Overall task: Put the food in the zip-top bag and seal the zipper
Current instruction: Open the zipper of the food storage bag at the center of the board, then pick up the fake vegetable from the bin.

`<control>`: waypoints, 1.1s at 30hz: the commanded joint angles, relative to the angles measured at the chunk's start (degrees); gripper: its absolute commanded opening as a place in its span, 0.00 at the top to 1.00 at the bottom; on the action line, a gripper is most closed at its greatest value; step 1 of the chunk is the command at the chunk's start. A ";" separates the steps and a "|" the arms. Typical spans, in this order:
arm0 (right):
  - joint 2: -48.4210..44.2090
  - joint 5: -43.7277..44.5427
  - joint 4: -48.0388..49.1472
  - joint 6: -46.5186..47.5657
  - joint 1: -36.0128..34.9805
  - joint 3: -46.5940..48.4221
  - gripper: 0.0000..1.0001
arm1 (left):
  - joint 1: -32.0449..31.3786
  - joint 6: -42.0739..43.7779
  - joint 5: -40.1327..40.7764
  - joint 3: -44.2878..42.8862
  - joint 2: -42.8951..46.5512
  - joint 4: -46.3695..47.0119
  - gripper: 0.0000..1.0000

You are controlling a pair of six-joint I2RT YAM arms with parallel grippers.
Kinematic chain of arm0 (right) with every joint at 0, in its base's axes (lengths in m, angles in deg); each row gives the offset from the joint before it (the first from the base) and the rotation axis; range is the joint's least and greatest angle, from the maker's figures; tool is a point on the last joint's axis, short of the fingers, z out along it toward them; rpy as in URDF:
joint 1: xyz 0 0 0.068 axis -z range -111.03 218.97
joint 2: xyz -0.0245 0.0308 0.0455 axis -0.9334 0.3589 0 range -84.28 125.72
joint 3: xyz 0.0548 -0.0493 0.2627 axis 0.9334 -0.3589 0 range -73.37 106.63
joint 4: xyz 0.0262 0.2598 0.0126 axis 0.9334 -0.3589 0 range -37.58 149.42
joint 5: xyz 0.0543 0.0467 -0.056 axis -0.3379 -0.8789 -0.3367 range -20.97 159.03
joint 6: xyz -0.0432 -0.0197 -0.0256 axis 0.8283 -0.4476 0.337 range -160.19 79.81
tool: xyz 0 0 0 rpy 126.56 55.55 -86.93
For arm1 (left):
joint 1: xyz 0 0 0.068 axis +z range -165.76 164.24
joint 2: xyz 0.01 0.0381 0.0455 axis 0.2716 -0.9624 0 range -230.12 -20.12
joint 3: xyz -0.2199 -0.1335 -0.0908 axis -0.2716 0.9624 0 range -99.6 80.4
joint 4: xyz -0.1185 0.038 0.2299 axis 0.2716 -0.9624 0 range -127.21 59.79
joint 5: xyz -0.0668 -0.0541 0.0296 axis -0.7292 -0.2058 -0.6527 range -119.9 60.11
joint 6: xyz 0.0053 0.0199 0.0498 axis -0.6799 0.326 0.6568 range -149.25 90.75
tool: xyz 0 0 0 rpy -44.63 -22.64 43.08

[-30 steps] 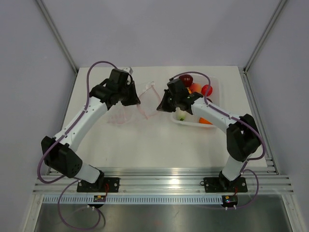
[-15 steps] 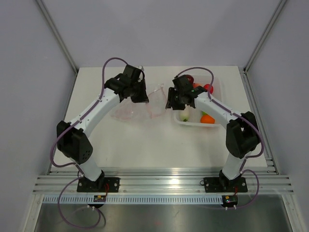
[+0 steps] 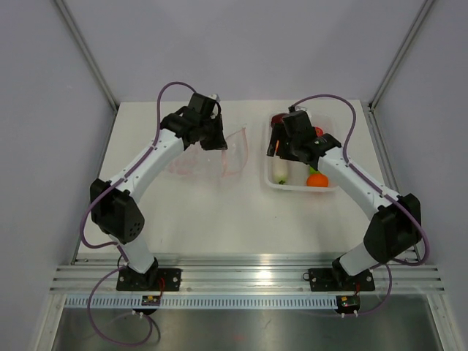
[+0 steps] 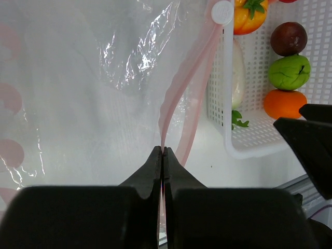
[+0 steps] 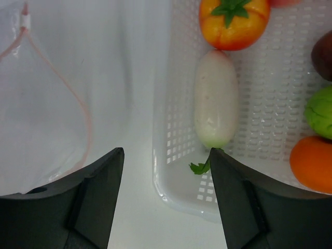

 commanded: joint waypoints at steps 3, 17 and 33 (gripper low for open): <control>1.96 0.42 -0.21 2.21 6.18 -3.00 0.25 | 0.19 1.27 0.23 -0.94 0.30 2.23 1.00; 12.25 -5.39 2.43 8.89 7.50 -4.50 0.26 | 0.19 0.74 -2.59 -0.06 0.04 3.82 1.00; 11.74 -6.62 7.88 7.92 7.59 -9.07 0.58 | 0.19 1.27 -4.08 0.03 -0.40 3.73 1.00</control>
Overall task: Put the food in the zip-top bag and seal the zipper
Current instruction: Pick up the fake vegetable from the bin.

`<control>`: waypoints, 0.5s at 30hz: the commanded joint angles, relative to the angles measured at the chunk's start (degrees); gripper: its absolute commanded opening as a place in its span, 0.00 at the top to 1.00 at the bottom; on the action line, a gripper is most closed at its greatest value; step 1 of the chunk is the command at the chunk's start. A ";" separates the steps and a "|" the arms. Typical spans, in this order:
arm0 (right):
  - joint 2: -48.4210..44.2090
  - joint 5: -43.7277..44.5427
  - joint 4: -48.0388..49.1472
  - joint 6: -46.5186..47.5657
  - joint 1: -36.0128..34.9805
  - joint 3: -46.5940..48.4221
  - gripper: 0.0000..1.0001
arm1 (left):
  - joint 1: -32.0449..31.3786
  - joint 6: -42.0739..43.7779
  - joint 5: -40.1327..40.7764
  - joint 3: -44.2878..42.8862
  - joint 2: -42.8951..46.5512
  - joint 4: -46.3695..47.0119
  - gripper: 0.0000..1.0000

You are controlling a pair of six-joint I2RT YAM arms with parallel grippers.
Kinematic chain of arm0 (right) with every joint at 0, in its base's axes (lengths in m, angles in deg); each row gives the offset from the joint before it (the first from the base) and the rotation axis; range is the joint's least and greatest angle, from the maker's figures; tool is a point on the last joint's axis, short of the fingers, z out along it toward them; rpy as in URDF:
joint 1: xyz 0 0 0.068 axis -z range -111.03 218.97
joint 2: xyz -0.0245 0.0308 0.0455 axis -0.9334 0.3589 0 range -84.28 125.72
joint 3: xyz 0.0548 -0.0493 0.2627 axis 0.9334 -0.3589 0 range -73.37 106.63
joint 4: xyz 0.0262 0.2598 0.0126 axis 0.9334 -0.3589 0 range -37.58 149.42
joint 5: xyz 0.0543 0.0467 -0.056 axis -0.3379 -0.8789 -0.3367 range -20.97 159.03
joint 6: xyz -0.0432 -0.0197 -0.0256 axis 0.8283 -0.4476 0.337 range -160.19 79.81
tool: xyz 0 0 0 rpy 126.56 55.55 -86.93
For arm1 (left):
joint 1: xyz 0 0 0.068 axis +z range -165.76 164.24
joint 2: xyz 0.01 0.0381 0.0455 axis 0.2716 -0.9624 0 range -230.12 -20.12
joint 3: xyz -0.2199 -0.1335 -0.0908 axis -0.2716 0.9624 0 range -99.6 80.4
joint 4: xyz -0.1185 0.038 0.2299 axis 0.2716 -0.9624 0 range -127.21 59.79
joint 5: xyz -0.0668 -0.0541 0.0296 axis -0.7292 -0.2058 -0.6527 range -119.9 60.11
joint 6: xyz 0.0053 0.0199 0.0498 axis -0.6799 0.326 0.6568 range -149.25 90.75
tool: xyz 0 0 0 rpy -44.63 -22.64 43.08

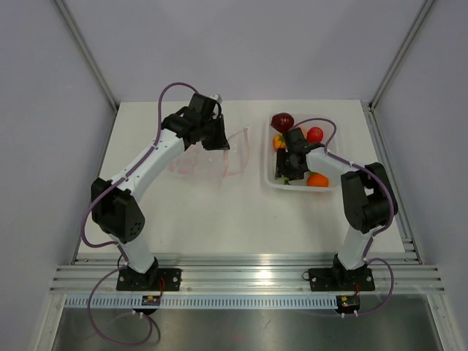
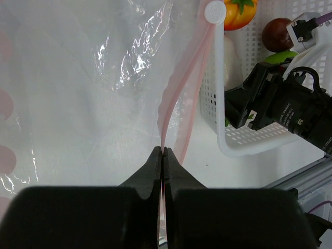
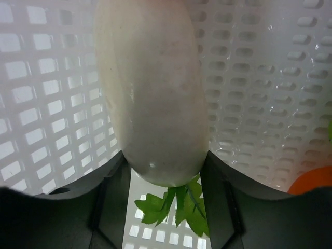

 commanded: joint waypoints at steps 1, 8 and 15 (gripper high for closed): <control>-5.95 1.36 1.11 0.47 -0.37 -0.70 0.61 | 0.19 1.32 -1.92 -0.58 -0.05 2.11 1.00; -16.76 1.36 -4.78 1.88 -0.37 -1.14 0.64 | 0.19 5.01 -3.32 -1.72 -0.05 1.32 1.00; -21.08 -10.12 -11.98 4.86 -0.37 2.98 0.64 | 0.19 8.70 -7.19 -2.78 0.04 1.32 1.00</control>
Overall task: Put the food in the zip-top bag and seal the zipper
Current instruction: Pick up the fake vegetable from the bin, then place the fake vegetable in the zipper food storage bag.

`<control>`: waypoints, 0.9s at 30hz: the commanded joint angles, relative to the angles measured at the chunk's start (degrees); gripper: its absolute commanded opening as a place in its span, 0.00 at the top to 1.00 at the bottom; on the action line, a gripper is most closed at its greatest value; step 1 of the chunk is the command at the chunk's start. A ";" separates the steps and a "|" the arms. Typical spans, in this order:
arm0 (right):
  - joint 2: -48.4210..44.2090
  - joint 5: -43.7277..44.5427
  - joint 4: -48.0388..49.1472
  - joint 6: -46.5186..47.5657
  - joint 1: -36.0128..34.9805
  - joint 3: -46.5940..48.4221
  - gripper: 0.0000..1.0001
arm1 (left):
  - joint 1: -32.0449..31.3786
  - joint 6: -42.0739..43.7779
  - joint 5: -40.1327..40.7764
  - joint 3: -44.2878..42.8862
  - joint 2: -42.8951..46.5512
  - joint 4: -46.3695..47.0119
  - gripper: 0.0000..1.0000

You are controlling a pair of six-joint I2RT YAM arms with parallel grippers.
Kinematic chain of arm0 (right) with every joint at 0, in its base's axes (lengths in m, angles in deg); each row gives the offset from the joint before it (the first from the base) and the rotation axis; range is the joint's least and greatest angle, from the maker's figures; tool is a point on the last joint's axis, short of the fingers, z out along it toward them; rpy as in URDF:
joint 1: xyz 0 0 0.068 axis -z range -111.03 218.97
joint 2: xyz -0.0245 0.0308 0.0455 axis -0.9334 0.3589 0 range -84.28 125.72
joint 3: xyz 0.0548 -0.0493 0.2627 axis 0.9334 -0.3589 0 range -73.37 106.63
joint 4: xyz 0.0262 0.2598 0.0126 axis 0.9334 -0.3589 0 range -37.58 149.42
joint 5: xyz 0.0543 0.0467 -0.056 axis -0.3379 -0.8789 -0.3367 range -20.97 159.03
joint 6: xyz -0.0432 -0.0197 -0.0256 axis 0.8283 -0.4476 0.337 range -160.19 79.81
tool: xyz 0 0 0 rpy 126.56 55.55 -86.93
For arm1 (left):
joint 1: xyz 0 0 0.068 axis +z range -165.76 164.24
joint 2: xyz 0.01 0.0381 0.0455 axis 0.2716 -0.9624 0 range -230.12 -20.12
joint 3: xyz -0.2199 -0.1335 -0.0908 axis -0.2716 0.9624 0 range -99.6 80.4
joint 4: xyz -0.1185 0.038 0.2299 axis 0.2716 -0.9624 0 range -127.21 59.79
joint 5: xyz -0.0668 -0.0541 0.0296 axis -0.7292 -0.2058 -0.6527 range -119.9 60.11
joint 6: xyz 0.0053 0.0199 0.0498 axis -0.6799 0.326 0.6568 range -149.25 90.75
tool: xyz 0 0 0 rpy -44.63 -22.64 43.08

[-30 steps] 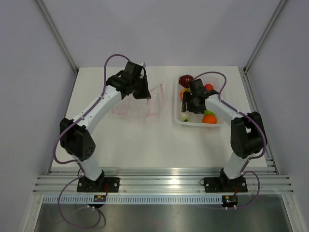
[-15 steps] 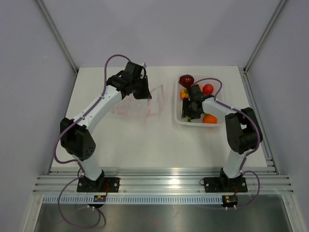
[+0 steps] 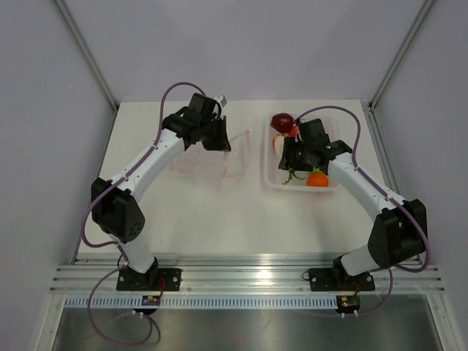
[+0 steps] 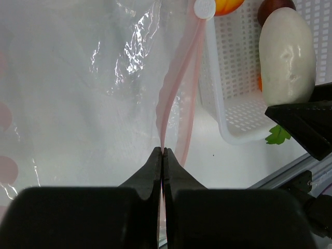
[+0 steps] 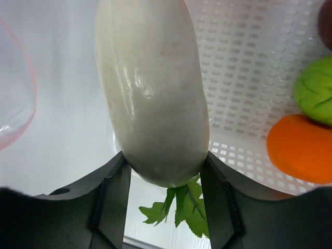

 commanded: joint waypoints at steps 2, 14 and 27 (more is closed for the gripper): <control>-3.07 -10.59 -6.55 3.10 -0.54 3.88 0.65 | 0.19 4.14 -4.79 -3.28 -0.31 1.54 1.00; -4.13 -16.85 -11.40 2.49 -10.38 9.16 0.65 | 0.10 4.23 -7.61 -4.43 -1.19 1.89 1.00; 4.20 -21.16 -7.70 -7.18 -10.47 14.96 0.65 | -0.16 2.47 -11.47 0.05 2.94 5.05 1.00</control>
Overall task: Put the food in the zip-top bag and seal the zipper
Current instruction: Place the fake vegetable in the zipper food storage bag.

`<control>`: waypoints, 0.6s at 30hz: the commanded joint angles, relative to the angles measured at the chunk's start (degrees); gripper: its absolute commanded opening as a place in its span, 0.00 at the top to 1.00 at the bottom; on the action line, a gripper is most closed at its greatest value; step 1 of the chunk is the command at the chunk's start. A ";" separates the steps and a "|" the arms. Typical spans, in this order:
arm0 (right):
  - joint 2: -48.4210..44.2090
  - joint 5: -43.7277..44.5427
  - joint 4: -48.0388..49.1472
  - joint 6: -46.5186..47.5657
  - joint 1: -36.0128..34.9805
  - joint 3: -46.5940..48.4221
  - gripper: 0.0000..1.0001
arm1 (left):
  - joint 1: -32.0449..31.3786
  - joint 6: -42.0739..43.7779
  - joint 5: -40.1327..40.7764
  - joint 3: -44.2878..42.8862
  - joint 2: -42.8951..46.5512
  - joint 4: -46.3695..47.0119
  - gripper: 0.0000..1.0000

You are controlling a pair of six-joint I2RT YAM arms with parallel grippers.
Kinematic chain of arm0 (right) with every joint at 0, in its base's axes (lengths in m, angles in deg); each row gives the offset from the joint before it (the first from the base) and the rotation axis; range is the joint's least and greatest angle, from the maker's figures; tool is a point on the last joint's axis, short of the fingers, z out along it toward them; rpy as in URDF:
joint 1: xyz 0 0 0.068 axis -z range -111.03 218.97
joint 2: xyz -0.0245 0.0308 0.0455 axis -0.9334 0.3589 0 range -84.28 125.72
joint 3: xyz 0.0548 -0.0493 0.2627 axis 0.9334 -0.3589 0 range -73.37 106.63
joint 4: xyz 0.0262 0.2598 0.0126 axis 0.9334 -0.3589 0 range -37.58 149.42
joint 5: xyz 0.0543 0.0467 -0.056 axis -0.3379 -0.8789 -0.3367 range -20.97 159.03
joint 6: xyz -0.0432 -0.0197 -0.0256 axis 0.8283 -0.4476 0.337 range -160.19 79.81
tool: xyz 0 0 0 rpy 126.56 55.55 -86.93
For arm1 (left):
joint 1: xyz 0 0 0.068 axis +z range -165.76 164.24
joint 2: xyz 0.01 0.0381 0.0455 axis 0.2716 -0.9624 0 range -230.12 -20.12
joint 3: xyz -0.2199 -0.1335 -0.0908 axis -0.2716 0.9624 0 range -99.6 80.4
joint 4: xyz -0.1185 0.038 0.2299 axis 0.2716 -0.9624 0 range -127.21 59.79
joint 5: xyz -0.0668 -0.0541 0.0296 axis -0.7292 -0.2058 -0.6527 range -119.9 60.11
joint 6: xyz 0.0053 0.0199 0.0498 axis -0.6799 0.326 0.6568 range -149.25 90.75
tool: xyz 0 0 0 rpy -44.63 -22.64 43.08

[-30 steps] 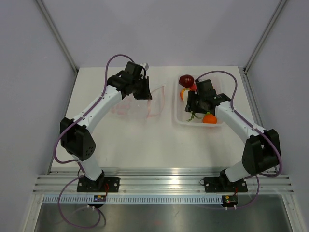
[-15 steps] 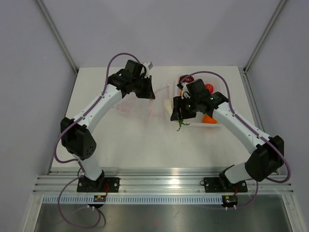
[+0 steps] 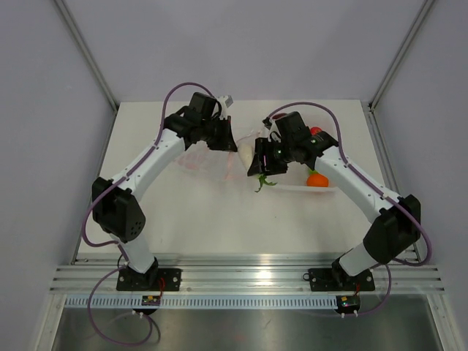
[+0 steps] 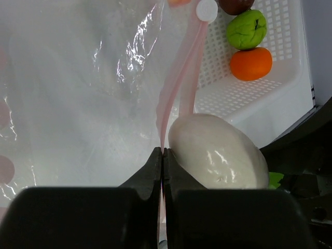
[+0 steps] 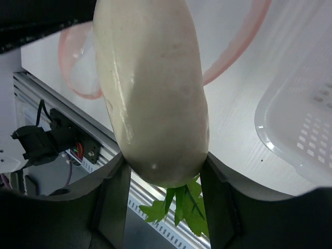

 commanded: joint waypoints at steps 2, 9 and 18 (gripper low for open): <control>5.35 -2.58 2.13 -6.29 -0.03 5.39 0.64 | -0.43 -0.85 -2.91 1.37 3.83 3.28 1.00; 10.02 -2.84 2.04 -9.99 -0.11 9.44 0.64 | -0.43 -2.70 -1.15 4.36 6.82 5.83 1.00; 10.73 -3.81 4.42 -12.45 -0.11 8.83 0.64 | -0.43 -3.23 -0.80 3.74 7.09 5.83 1.00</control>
